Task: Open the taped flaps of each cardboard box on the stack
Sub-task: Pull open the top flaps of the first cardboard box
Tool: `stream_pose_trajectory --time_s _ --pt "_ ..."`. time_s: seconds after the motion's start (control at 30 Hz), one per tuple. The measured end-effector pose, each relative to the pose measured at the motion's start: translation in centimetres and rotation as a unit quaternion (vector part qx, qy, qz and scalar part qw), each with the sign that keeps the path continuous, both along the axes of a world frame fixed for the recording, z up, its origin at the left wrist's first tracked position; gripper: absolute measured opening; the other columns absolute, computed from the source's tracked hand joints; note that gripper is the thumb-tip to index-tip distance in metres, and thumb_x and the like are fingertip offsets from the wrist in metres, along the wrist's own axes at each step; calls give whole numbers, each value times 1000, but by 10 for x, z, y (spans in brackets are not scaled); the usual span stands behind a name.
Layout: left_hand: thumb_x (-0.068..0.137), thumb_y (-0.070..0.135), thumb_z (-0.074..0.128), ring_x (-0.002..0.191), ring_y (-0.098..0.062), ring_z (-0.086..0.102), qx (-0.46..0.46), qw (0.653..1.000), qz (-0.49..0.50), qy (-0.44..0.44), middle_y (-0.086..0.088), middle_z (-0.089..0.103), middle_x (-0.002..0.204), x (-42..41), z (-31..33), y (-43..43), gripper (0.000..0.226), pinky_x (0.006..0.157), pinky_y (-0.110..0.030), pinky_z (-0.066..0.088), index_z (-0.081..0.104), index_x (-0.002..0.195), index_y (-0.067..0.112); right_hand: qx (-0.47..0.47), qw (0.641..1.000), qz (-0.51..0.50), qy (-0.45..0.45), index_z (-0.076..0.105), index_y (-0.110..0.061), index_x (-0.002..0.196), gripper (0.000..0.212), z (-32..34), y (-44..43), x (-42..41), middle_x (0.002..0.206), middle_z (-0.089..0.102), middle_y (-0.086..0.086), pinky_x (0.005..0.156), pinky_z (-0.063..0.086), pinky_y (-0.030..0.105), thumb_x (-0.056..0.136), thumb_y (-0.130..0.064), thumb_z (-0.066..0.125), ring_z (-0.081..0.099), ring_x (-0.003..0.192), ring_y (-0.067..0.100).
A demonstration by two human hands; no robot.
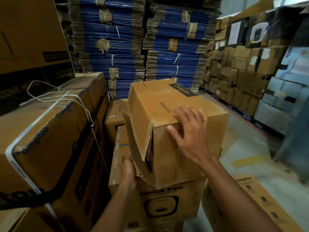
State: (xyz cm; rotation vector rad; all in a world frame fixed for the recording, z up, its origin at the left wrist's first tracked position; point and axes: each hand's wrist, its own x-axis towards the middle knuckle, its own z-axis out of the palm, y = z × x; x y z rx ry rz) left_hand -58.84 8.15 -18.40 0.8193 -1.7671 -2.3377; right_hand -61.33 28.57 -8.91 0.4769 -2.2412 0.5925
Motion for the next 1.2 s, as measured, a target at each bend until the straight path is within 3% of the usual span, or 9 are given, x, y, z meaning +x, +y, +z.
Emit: stream_pose_trajectory --time_s 0.17,0.27,0.37,0.47,0.57,0.77,0.97,1.07,1.2 --pt "96 73 39 111 -21 65 -64 987 -52 136 5 71 114 -13 82 1 55 82 -34 49 66 125 35 -244 957 -137 -74 39 -24 152 73 -12 65 -14 162 32 5 121 15 57 92 -66 44 27 149 28" --pt "92 78 38 110 -18 62 -101 965 -182 158 5 65 127 -16 109 17 69 95 -39 42 52 142 32 -416 887 -156 -123 31 -24 156 72 -19 82 -22 162 32 6 116 29 53 97 -62 48 34 145 31" --pt "88 76 47 92 -15 64 -104 963 -226 107 -3 62 133 -12 116 37 77 75 -35 48 41 148 28 -523 817 -97 -223 45 -27 148 82 -29 87 -28 148 51 4 110 40 53 89 -83 39 49 132 31" --pt "98 53 52 69 -20 74 6 975 -187 121 -8 76 101 -11 113 45 49 48 -28 55 60 134 21 -542 801 -53 -249 48 -37 148 113 -36 82 -30 149 52 0 112 39 56 60 -106 33 50 134 29" --pt "100 40 51 70 -21 73 120 962 -175 171 -9 77 89 -5 111 44 38 57 -30 58 66 126 17 -550 804 -25 -224 40 -35 153 122 -21 73 -26 153 48 1 114 38 57 55 -107 36 46 138 29" --pt "93 43 60 104 -28 64 329 907 -108 241 -16 63 125 3 71 34 62 91 -41 52 55 145 11 -382 912 29 -147 50 -40 137 58 52 51 -14 133 57 -7 106 41 51 90 -74 48 53 122 23" --pt "100 40 51 127 -37 56 435 889 -15 143 -20 66 130 26 -2 54 47 115 -53 38 62 136 11 14 994 55 -94 50 -38 143 70 84 -9 -12 140 59 -3 120 14 56 85 -75 42 44 133 22" --pt "103 25 42 109 -38 63 392 918 1 67 -21 75 104 36 -27 55 35 106 -54 46 62 124 7 125 984 69 -108 47 -36 147 64 54 -27 -2 151 50 1 123 -2 52 92 -68 51 34 143 27" --pt "108 18 32 91 -32 66 141 988 -9 -60 -17 73 97 29 -39 41 35 82 -44 57 63 116 3 174 977 61 -105 44 -36 150 63 6 -29 14 154 47 1 121 10 49 95 -68 47 35 142 28"
